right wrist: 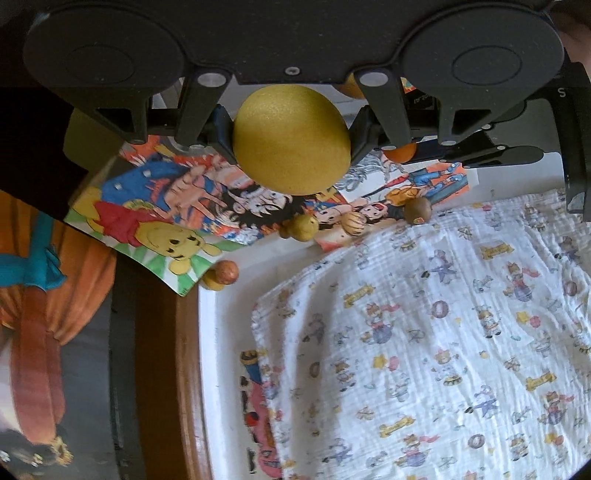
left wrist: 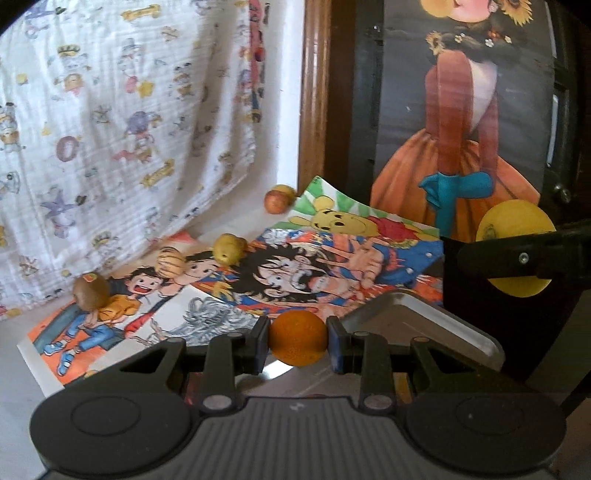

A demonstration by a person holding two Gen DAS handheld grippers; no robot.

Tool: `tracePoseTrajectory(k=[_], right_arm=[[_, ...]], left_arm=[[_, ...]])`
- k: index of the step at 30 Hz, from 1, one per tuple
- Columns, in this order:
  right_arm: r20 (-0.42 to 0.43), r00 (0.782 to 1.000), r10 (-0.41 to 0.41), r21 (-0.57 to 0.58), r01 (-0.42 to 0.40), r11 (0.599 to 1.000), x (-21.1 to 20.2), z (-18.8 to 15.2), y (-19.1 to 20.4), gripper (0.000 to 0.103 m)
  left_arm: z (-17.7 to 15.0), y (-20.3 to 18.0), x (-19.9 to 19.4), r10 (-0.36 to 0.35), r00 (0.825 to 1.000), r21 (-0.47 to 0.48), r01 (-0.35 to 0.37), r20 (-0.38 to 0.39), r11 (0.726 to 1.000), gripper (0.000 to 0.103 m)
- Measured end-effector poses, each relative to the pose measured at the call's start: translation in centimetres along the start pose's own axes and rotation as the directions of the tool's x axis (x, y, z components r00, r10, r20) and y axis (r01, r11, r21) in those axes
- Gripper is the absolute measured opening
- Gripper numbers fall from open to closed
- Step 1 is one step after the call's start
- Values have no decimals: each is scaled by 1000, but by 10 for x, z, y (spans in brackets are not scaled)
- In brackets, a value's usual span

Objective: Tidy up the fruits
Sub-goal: 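Lift the tangerine with the left tool while the right tool carries the yellow fruit toward the tray, then hold the tangerine and the yellow fruit low over the metal tray with both tools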

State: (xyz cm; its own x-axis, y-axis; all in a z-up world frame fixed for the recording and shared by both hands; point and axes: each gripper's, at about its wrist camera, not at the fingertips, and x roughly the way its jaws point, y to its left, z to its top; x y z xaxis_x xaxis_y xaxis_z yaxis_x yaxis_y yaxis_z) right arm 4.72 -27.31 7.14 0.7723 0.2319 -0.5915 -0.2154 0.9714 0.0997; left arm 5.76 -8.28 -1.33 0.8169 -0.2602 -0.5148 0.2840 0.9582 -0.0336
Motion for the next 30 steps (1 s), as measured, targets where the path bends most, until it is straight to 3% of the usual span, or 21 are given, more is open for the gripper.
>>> tracePoseTrajectory(k=[13,22,30], right_arm=[[-32,998,-47,55,49,997,6,-23,-29,63],[-92,992,-84,90,92,992,38,-54,-54,63],[-170,973,-156,67,170,983,74,-85,-78,63]], left_arm=[[-25,-28,7,-65,996,34,67,-57,997,35],[-61,-39,7,-98,986,31,103,-137,994,35],[-80,-45,14,-88,981,43,97,-172,994,35]])
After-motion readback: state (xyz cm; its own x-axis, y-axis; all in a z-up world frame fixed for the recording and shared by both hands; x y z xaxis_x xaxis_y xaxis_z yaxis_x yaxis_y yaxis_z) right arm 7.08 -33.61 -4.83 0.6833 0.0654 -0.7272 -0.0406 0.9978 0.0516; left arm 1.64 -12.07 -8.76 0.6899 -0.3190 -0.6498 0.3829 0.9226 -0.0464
